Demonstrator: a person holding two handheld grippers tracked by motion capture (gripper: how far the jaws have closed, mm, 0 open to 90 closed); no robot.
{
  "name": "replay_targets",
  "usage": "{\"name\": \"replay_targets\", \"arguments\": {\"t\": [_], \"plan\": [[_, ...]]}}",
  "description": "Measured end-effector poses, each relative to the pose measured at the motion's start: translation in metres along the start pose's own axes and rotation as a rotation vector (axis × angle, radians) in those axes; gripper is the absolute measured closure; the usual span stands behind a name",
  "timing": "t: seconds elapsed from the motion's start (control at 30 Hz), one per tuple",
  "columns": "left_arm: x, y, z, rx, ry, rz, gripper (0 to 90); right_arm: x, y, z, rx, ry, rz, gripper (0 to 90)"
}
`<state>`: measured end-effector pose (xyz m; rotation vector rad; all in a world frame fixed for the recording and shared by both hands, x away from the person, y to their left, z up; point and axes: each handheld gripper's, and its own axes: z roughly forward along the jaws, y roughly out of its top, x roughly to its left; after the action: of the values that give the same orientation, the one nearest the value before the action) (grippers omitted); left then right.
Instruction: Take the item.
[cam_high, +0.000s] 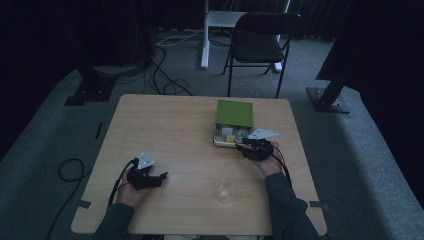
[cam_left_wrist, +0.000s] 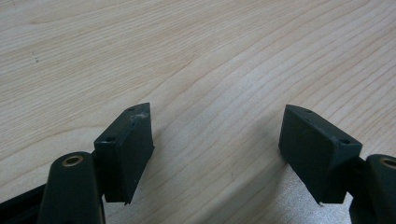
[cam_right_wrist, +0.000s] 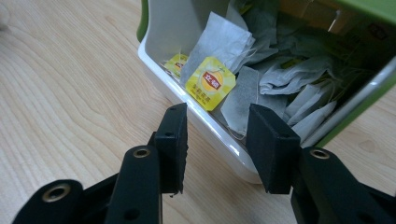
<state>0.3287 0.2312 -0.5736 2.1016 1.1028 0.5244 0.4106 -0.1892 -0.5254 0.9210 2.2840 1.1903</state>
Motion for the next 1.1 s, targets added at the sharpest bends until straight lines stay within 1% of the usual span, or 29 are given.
{"name": "replay_targets", "arguments": {"t": [0.07,0.17,0.23,0.43,0.63,0.77,1.1], "plan": [[0.0,0.0,0.0,0.0,0.0,0.0,27.2,0.0,0.0,0.002,0.002,0.0,-0.002,58.4],[0.0,0.0,0.0,0.0,0.0,0.0,27.2,0.0,-0.001,0.008,0.026,-0.005,-0.015,59.4],[0.0,0.0,0.0,0.0,0.0,0.0,27.2,-0.001,-0.001,0.009,0.022,-0.005,-0.012,60.8],[0.0,0.0,0.0,0.0,0.0,0.0,27.2,-0.001,-0.001,0.006,0.025,0.003,-0.026,65.5],[0.0,0.0,0.0,0.0,0.0,0.0,27.2,0.003,-0.003,0.002,0.026,0.007,-0.04,66.3],[0.0,0.0,0.0,0.0,0.0,0.0,27.2,0.007,-0.007,-0.004,0.022,0.02,-0.055,66.8],[0.0,0.0,0.0,0.0,0.0,0.0,27.2,0.017,-0.014,-0.012,0.014,0.039,-0.052,66.9]]}}
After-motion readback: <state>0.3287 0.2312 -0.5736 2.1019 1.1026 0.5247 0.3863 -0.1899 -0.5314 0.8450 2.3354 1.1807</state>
